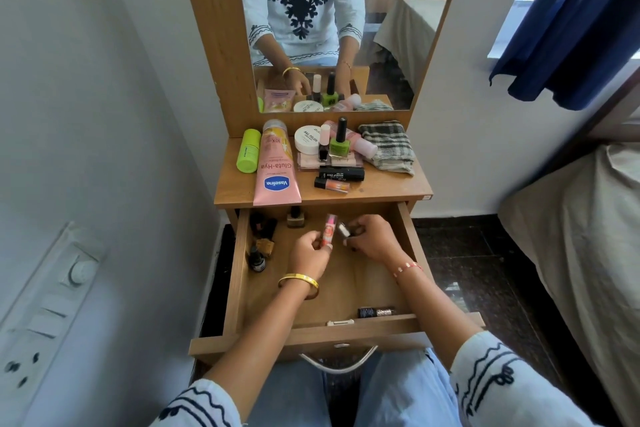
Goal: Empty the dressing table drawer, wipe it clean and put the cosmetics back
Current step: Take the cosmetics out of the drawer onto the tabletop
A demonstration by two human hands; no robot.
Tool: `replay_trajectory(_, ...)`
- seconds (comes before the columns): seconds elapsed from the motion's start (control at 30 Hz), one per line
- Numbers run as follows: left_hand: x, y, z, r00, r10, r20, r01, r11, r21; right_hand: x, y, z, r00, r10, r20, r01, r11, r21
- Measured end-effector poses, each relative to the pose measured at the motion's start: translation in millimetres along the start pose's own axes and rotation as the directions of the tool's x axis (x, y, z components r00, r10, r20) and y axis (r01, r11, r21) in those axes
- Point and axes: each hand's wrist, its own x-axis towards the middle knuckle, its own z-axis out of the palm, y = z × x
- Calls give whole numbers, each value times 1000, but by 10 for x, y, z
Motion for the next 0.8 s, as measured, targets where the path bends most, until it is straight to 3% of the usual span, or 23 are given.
replay_trajectory(0.23,-121,92,-291,983,140,-123,-139,990,15,-198,-436,-182,997,-76,26,65,950,305)
replay_trajectory(0.33,-113,177,-458,968,184,-173,-191,981,-27,-208,-664,-163,995,-81,-55,96,929,358)
replay_trajectory(0.5,-53,315,-755,948,200,-248,-230,969,-95,-107,-968,-53,975,-90,-203,144,952,270)
replay_trajectory(0.8,218,373,-1186,932,177,-315,-187,982,-2,-14,-1201,70,960,-137,-243,140,990,-4)
